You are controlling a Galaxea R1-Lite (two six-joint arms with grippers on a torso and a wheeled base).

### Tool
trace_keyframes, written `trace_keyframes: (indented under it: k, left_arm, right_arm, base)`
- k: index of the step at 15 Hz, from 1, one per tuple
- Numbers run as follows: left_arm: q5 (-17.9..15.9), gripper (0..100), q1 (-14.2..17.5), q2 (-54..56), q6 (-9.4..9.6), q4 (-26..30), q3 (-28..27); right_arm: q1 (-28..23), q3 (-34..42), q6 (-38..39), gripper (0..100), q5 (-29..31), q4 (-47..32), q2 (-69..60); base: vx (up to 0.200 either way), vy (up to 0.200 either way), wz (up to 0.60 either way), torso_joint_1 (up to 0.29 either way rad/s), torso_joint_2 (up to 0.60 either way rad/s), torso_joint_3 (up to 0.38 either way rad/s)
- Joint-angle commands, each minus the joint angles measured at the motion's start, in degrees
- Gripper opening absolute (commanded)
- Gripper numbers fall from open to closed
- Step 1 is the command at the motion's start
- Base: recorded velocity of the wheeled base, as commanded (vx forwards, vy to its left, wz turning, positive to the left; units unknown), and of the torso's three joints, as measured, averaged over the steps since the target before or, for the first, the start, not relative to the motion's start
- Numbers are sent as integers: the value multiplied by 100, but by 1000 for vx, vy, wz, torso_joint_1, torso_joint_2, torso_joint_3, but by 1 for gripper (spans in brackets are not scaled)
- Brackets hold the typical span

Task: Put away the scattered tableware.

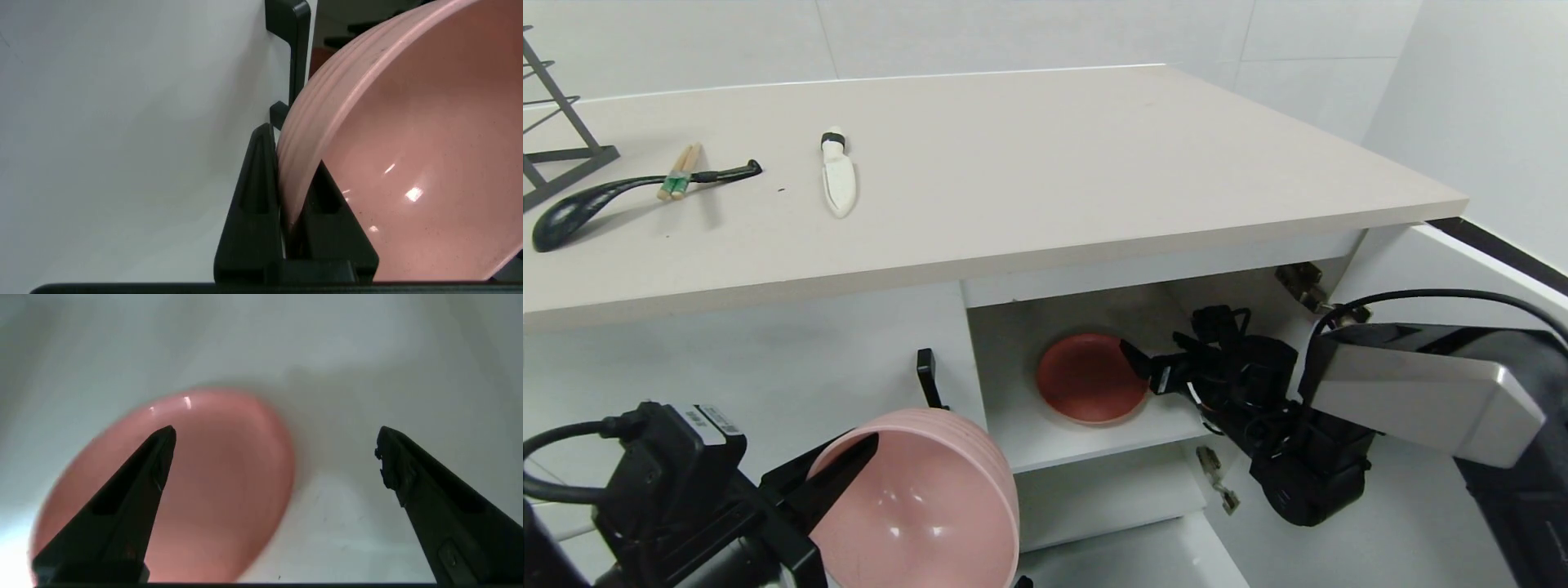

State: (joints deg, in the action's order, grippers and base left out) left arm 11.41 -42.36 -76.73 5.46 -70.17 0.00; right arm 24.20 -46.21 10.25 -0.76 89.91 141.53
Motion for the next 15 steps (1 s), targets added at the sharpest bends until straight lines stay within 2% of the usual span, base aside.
trace_keyframes:
  k: [1,2,4,6,7,9,10,11,12,14,15]
  left_arm:
    - [2,0,0,-97,-1,-14,0]
    - [2,0,0,-334,43,-181,-18]
    - [-16,0,-70,-817,219,-928,-70]
    - [-7,0,-141,-1503,570,-1711,-185]
    - [2,0,-466,-1960,781,-1983,-202]
    - [-7,0,-861,-2039,895,-1983,-264]
    - [2,0,-984,-2206,1062,-1983,-352]
    - [2,0,-984,-2206,1062,-1983,-352]
    - [10,0,-993,-2549,1335,-1983,-606]
    - [10,0,-1011,-2690,1431,-1983,-853]
    - [125,0,-1081,-2865,1581,-1983,-1011]
  right_arm:
    - [314,948,-94,100,128,9,-1515]
    - [630,1572,-111,100,128,9,-2358]
    - [938,2415,-331,100,137,9,-2956]
    - [1034,2837,-480,100,146,9,-3167]
    - [1025,3057,-489,100,146,9,-3308]
    - [999,3321,-489,100,146,9,-3466]
    - [973,3479,-489,100,146,9,-3562]
    - [973,3479,-489,100,146,9,-3562]
    - [806,3540,-498,100,155,9,-3642]
    - [700,3540,-498,100,155,9,-3738]
    - [428,3409,-489,100,155,9,-3826]
  base:
    - [0,0,0,0,0,0]
    - [0,0,0,0,0,0]
    - [0,0,0,0,0,0]
    - [0,0,0,0,0,0]
    - [0,0,0,0,0,0]
    - [0,0,0,0,0,0]
    - [0,0,0,0,0,0]
    - [0,0,0,0,0,0]
    - [0,0,0,0,0,0]
    - [0,0,0,0,0,0]
    - [0,0,0,0,0,0]
